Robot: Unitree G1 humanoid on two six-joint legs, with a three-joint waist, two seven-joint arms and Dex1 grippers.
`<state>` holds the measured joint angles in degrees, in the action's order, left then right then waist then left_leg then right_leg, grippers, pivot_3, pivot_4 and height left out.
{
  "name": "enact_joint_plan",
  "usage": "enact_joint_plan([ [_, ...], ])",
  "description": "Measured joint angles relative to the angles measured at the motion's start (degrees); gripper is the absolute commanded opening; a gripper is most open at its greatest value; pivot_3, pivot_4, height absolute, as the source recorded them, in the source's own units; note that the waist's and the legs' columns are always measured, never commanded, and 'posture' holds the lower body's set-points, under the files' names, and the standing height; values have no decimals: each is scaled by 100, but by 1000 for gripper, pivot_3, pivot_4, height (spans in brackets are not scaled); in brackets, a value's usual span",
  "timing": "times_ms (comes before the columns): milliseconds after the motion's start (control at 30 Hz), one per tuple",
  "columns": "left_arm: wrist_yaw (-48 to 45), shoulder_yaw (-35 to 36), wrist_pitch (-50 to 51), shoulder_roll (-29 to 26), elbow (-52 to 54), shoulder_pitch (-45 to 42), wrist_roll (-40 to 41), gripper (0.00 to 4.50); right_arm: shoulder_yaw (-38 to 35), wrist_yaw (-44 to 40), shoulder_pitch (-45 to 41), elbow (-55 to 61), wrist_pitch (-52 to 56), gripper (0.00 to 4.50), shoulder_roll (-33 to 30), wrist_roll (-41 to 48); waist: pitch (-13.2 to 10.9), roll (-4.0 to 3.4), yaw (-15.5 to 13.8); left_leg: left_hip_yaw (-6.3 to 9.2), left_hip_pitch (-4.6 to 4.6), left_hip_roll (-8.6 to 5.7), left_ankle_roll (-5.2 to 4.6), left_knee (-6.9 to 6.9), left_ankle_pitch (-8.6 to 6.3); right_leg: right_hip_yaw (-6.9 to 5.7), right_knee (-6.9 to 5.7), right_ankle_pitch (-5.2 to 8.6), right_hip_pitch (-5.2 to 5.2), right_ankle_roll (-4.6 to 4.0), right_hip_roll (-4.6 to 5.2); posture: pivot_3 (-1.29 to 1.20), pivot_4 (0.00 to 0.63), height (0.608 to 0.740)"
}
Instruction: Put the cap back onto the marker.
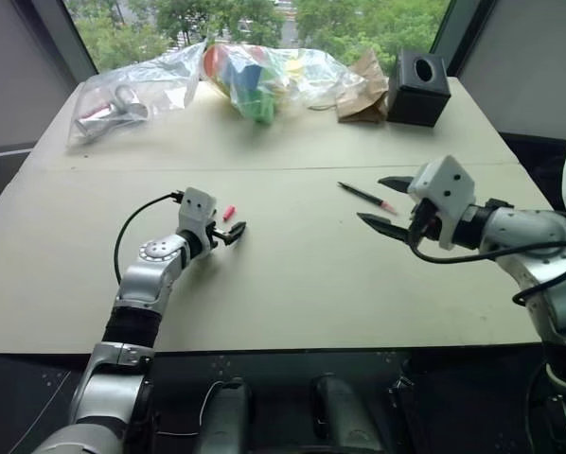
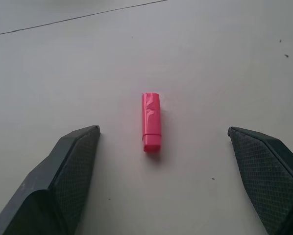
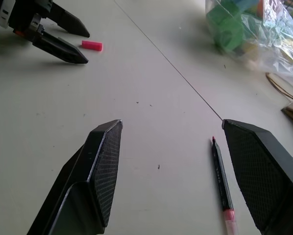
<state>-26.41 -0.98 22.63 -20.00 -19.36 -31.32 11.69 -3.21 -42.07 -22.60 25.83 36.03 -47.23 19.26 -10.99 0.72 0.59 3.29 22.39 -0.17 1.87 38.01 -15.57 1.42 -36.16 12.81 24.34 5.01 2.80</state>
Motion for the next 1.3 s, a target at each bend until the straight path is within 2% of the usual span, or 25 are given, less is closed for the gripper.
enact_joint_plan([
  [333,-106,3,-456,84,-655,-308,-204,4386,1,36,6,7,1,3366,4,-4,0,0,-5,1,-1,0,0,1,0,0,-2,0,-1,1,0,0,150,740],
  [433,-87,28,-489,96,-708,-327,-254,3570,1,37,6,7,1,3366,3,-7,1,0,-7,1,-1,0,0,1,0,-1,-2,-1,-2,1,0,0,150,740],
  [633,-81,142,-489,107,-748,-329,-300,363,2,37,3,7,0,3366,3,-46,1,-1,-16,1,0,-2,0,1,0,0,-1,0,-2,1,2,0,150,740],
  [667,-85,159,-473,122,-747,-328,-299,34,3,37,2,7,-1,3366,3,-48,1,0,-19,1,0,-2,0,1,0,0,-1,0,-2,1,2,0,150,740],
  [967,-159,189,-281,180,-416,-185,-292,34,16,38,-34,-15,-17,3366,13,-87,1,0,-16,1,0,-2,0,1,0,0,-1,-1,-2,1,2,0,150,740],
  [1033,-349,157,-173,172,-151,-39,-244,34,21,122,-60,-118,-113,3366,171,-109,1,1,0,1,0,-1,0,1,0,0,-2,-1,-2,1,2,0,150,740],
  [1133,-730,61,58,60,291,66,-79,34,62,367,-225,-736,-419,3366,552,-295,0,2,13,1,-1,0,0,1,0,0,-3,-1,-1,1,0,0,150,740],
  [1300,-1549,90,592,-487,1464,231,522,34,84,602,-752,-2350,-1049,3366,1067,-571,-1,-1,38,0,-2,2,0,-5,0,1,-4,0,2,0,-2,0,150,740],
])
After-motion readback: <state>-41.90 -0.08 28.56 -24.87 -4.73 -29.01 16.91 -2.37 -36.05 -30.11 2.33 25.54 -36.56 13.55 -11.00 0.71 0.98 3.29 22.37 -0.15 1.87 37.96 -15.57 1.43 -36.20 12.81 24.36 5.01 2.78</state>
